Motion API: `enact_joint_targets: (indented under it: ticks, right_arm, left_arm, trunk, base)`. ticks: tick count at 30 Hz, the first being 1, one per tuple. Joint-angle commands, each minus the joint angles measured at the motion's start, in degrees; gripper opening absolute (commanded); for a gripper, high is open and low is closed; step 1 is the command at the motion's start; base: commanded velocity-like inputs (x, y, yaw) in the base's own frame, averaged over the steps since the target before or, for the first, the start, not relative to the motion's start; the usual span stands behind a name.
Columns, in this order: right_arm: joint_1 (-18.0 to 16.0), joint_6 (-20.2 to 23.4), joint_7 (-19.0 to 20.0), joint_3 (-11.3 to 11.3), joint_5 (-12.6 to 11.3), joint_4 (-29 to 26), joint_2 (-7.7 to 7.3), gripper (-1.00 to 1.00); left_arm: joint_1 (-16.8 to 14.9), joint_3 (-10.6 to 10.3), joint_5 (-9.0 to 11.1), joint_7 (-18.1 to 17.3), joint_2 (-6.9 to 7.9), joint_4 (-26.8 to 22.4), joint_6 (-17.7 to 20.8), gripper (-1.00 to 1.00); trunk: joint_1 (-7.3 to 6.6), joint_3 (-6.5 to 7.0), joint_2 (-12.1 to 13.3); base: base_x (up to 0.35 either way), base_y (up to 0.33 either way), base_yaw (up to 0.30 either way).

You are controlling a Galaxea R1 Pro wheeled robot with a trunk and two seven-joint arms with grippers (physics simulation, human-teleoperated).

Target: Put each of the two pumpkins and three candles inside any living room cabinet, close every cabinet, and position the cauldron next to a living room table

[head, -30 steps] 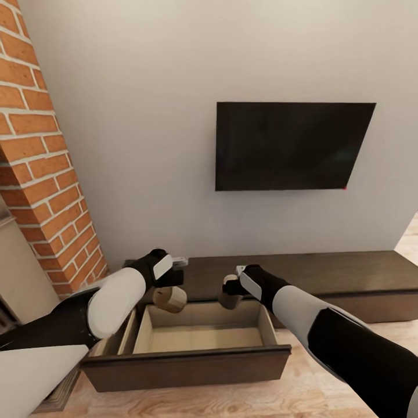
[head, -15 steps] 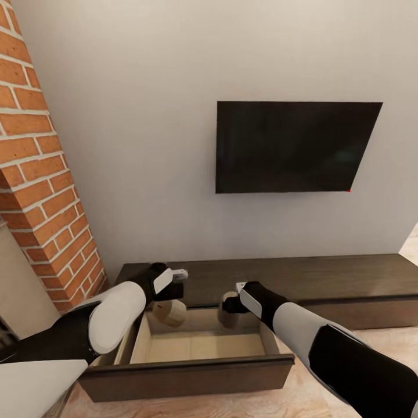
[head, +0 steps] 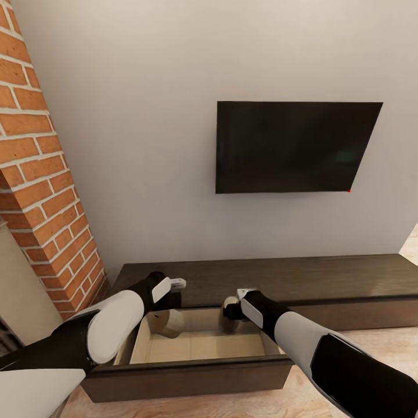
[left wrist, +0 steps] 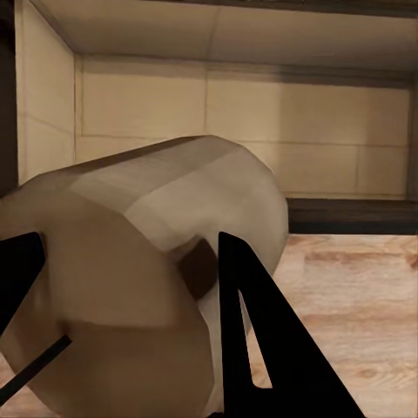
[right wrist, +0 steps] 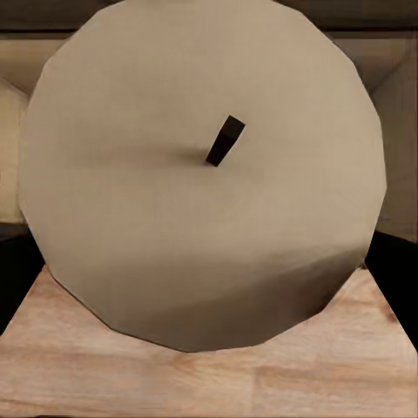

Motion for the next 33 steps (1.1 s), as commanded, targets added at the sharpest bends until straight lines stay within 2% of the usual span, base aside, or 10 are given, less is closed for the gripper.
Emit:
enact_joint_targets:
  ticks: [1, 3, 8, 11, 17, 30, 33]
  right_arm:
    - [0.0, -1.7, -0.5, 0.5, -0.8, -0.1, -0.09, -1.00]
    - [0.0, -4.4, -0.5, 0.5, -0.8, 0.0, -0.15, -1.00]
    - [0.0, -10.1, -0.4, 0.7, -0.7, 0.2, -0.27, -1.00]
    - [0.4, -13.1, -0.4, 0.9, -0.9, 0.4, -0.10, -1.00]
    - [1.9, -13.4, 0.0, 1.1, -0.8, 0.3, 0.06, -1.00]
    - [2.3, -13.3, 0.0, 1.0, -0.7, 0.3, -0.02, -1.00]
    - [2.4, -13.2, 0.0, 1.0, -0.7, 0.3, -0.02, -1.00]
  left_arm:
    - [0.0, 0.5, -0.5, 0.2, -0.01, -0.1, 0.2, -1.00]
    - [0.0, 0.6, -0.3, 0.1, 0.00, -0.1, -0.6, -1.00]
    - [1.2, 0.5, 1.2, -0.4, -0.02, -0.1, -7.5, -1.00]
    - [1.9, 0.5, 1.5, -0.5, -0.20, -0.1, -9.4, -1.00]
    - [3.3, 0.5, 1.6, -0.5, -0.25, -0.1, -9.9, -1.00]
    - [3.5, 0.5, 1.6, -2.4, -0.17, -0.1, -9.9, -1.00]
    - [3.5, 0.5, 2.5, -2.4, -0.21, -0.1, -10.0, -1.00]
  trunk:
    - [0.00, -0.07, 0.0]
    - [0.00, -0.07, 0.0]
    - [0.00, -0.07, 0.0]
    - [0.00, -0.07, 0.0]
    - [0.00, -0.07, 0.0]
    - [0.00, -0.07, 0.0]
    - [0.22, -0.25, -0.4]
  base:
    - [0.000, 0.000, 0.000]
    - [0.000, 0.000, 0.000]
    - [0.053, 0.000, 0.000]
    - [0.224, 0.000, 0.000]
    - [0.166, 0.000, 0.000]
    - [0.147, 0.000, 0.000]
    - [0.021, 0.000, 0.000]
